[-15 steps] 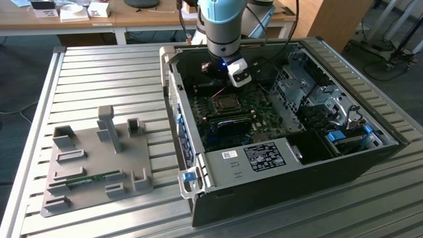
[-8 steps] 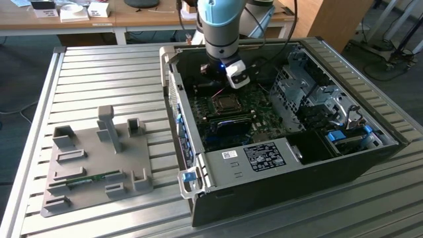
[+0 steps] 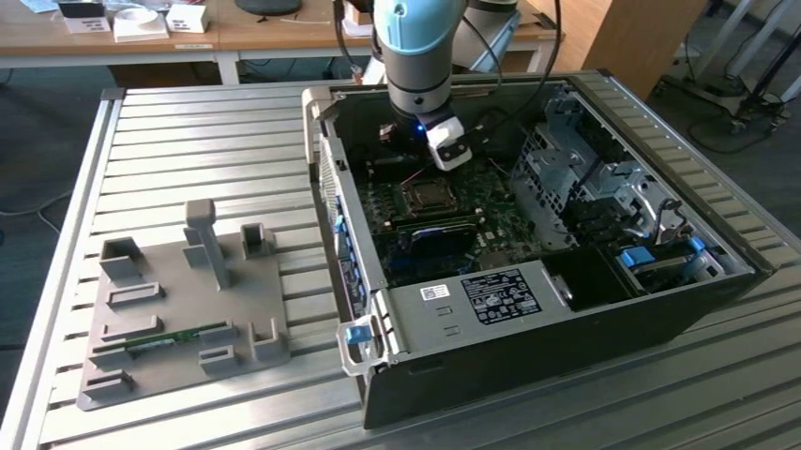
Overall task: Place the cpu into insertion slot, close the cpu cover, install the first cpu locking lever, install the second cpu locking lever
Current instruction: 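Install the first cpu locking lever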
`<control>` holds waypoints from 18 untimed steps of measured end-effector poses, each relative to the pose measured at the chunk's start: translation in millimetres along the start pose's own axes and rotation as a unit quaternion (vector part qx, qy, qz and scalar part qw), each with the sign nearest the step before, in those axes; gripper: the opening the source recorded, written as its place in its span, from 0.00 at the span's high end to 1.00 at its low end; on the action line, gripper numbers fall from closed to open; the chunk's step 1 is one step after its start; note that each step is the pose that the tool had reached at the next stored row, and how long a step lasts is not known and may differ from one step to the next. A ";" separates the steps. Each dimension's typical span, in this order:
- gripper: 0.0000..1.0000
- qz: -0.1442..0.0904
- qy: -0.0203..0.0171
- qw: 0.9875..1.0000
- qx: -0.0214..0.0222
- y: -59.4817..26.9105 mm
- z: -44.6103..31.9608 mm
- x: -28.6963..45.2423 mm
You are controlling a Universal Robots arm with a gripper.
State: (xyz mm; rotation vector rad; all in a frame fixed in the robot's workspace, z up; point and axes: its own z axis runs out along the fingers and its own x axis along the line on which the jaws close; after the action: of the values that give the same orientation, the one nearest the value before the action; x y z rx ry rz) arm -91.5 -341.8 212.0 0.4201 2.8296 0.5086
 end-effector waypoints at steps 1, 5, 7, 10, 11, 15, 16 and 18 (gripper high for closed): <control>0.89 0.000 0.000 1.000 0.000 0.1 0.2 0.1; 0.89 0.000 0.000 1.000 0.000 0.6 0.9 0.0; 0.89 0.000 0.000 1.000 0.000 1.1 1.3 -0.2; 0.89 0.000 0.000 1.000 0.000 1.8 2.0 -0.2; 0.89 0.000 0.000 1.000 0.000 2.0 2.2 -0.1; 0.89 0.000 0.000 1.000 0.000 2.0 3.5 -0.3; 0.89 0.000 0.000 1.000 0.000 1.9 3.9 -0.4; 0.89 0.000 0.000 1.000 0.000 1.7 4.6 -0.6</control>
State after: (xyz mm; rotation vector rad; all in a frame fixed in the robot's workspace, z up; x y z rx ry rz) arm -89.3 -339.0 208.5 0.4200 2.8297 0.5075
